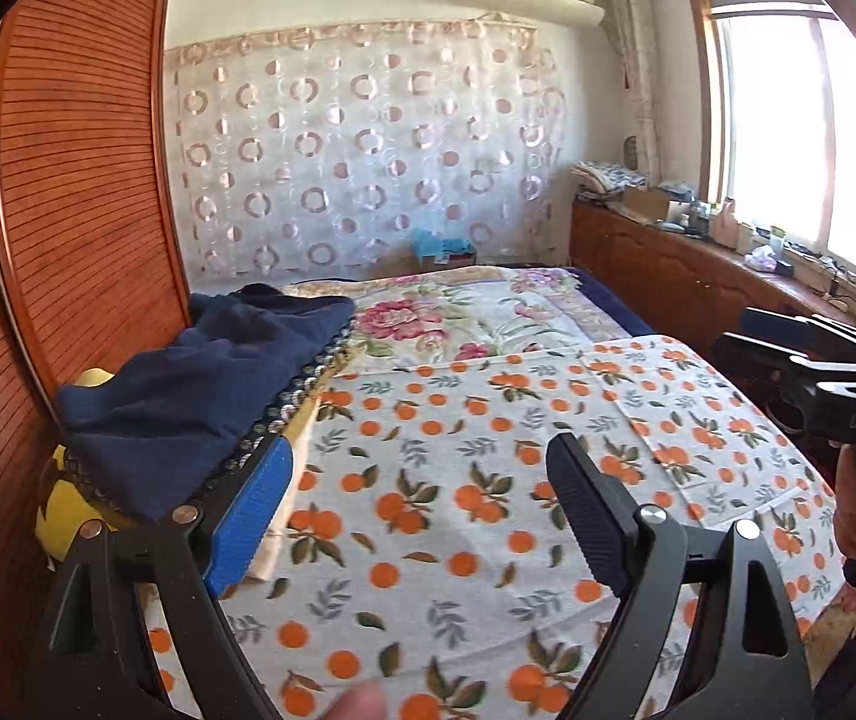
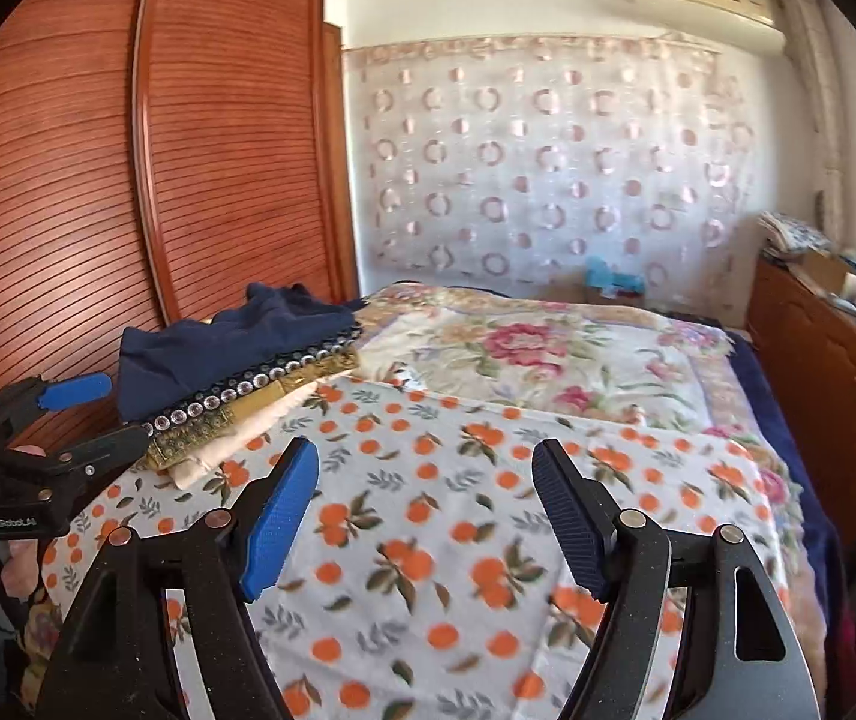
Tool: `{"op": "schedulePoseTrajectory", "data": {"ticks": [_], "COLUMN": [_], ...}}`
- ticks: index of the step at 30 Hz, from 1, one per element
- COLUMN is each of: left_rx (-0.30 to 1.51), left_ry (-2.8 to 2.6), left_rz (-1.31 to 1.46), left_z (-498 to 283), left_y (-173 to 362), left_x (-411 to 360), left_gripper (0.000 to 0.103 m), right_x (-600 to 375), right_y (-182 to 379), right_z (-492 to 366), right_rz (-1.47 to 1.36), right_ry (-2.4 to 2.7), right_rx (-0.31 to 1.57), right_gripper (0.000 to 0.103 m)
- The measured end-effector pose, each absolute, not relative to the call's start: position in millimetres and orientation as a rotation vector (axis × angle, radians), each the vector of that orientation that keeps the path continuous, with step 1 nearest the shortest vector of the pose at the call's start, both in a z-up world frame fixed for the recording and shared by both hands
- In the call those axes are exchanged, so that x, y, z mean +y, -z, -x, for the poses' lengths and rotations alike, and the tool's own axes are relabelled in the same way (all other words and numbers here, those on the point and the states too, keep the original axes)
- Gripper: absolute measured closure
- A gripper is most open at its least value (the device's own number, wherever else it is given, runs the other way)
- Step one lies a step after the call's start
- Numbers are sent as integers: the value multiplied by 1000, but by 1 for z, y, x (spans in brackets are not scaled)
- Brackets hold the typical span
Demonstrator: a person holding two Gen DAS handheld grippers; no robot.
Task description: Fold small clothes
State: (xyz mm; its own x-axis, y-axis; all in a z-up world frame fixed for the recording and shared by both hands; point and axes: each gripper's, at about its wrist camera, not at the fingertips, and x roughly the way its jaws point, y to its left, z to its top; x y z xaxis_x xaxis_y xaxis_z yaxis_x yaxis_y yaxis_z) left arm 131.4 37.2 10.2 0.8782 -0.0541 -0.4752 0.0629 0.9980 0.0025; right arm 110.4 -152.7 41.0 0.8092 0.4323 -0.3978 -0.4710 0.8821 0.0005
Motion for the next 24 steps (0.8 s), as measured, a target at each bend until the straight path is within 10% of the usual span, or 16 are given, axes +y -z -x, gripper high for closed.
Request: {"op": "schedulePoseTrajectory", "data": {"ticks": [24], "left_rx": [411], "left_ry": [51], "left_rz": [24], "left_z": [-84], "left_y": [-48], "left_x": [15], "left_gripper": [16], "right_x": [-158], "right_y": [-45], "right_z": [8], "right_rz": [4], "right_ry": [-274], "right_rx": [289], "right_gripper": [27]}}
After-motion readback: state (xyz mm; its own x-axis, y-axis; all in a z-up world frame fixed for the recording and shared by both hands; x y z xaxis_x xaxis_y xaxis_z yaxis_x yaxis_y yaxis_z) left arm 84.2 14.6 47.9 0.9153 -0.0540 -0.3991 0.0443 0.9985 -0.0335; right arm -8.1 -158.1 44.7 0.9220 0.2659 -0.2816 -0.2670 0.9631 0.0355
